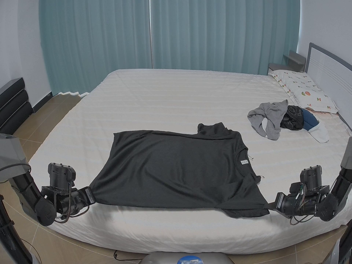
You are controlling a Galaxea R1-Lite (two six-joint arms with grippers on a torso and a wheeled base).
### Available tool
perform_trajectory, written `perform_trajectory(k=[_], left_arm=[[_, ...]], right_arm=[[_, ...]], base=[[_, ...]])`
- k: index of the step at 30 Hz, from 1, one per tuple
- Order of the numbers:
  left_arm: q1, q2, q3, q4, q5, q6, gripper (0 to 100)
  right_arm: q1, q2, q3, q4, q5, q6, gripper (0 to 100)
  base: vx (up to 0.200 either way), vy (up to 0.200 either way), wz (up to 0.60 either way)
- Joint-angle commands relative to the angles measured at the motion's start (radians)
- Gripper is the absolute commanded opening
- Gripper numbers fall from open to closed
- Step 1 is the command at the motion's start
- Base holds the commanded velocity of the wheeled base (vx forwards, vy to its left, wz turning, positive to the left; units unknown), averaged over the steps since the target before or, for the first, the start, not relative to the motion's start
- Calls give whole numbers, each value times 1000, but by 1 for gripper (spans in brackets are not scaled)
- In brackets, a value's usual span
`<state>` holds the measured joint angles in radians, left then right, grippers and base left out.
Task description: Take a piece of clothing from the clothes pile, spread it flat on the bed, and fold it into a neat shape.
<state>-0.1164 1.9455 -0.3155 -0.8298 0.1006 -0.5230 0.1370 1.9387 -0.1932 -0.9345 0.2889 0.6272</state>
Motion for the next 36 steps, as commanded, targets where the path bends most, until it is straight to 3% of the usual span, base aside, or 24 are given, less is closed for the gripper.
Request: perform_trajectory(k=[1,10,12,21,22,23,24,36], left_arm=[[11,-74,9,109,1,58,0],[3,-62,21,149,1,83,0],[3,-62,26,161,1,101,0],[-20,-40,35,178,1,104,0],[-25,-37,36,178,1,104,0],[-28,-37,38,176,1,104,0],[-31,-37,39,176,-1,104,100],[-31,-69,16,167,-4,92,100]], right_arm=[[6,-116,146,0,1,-60,0],[26,-133,193,151,1,-104,0],[65,-152,193,203,1,-115,0],[111,-109,193,217,-4,-119,0],[111,-104,193,217,-2,-119,100],[111,-101,192,215,-2,-121,100],[110,-101,189,213,-2,-121,100],[76,-165,24,187,-7,-90,100]], base=[[0,0,0],[0,0,0],[0,0,0],[0,0,0],[0,0,0],[0,0,0],[0,0,0],[0,0,0]])
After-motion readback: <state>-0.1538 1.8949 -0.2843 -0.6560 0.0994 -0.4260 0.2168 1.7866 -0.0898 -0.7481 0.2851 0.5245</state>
